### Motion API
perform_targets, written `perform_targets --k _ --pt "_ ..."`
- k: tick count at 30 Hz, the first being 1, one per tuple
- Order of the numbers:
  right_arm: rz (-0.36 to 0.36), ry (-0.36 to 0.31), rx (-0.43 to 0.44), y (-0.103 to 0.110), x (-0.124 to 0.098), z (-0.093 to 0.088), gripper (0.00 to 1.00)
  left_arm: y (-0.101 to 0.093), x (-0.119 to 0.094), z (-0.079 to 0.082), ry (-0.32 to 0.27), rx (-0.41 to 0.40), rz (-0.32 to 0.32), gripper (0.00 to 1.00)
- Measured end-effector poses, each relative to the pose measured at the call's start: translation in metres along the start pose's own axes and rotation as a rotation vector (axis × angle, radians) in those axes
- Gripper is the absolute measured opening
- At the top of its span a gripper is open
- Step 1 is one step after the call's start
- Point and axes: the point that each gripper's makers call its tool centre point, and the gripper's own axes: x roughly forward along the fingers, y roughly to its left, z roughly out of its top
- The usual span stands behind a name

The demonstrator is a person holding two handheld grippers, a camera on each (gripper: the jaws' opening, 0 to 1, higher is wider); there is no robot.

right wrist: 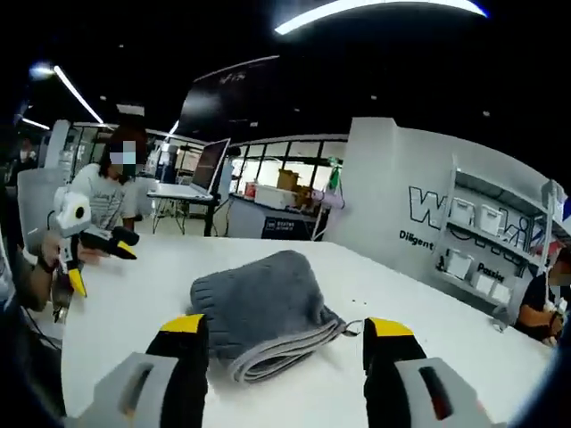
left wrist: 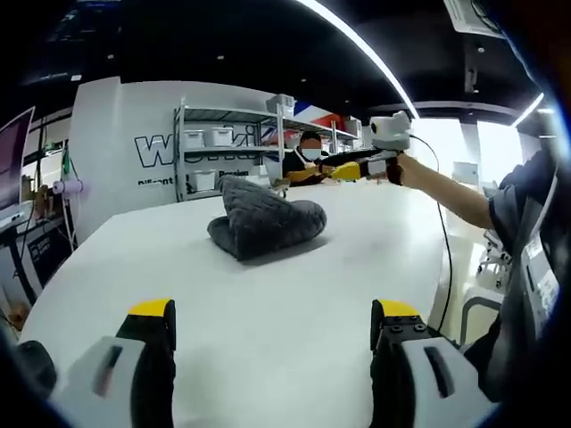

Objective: Fold the towel on the table until its edges align and the towel forms a compact rectangular stack.

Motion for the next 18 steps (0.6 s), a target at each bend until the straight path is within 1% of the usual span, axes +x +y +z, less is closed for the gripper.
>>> perform_targets --k 1,3,7,8,10,11,14,16,18 --pt "0.012 0.008 -0.033 0.012 -0.006 -0.001 0.73 -0.001 0.001 0.001 0.001 0.003 -0.002 0.95" --pt "0.016 0.039 -0.065 0.023 -0.015 -0.006 0.75 -0.004 0.003 0.002 0.002 0.007 -0.009 0.95" --pt "0.040 0.033 -0.043 0.041 -0.034 -0.009 0.79 -0.008 0.006 0.003 0.008 0.016 -0.020 0.95" --pt "0.055 0.040 -0.003 0.047 -0.040 -0.013 0.81 -0.008 0.006 0.003 0.009 0.017 -0.021 0.95" --pt "0.060 0.049 0.030 0.051 -0.044 -0.016 0.85 -0.009 0.007 0.003 0.011 0.018 -0.023 0.95" --pt "0.067 0.052 0.066 0.054 -0.049 -0.019 0.87 -0.009 0.008 0.003 0.013 0.017 -0.025 0.95" --pt "0.064 0.065 0.141 0.060 -0.058 -0.029 0.98 -0.013 0.010 0.004 0.019 0.024 -0.033 0.95" --pt "0.069 0.061 0.167 0.063 -0.063 -0.033 0.99 -0.016 0.012 0.004 0.020 0.027 -0.040 0.95" --pt "0.083 0.074 0.214 0.069 -0.067 -0.039 0.99 -0.018 0.013 0.005 0.023 0.031 -0.046 0.95"
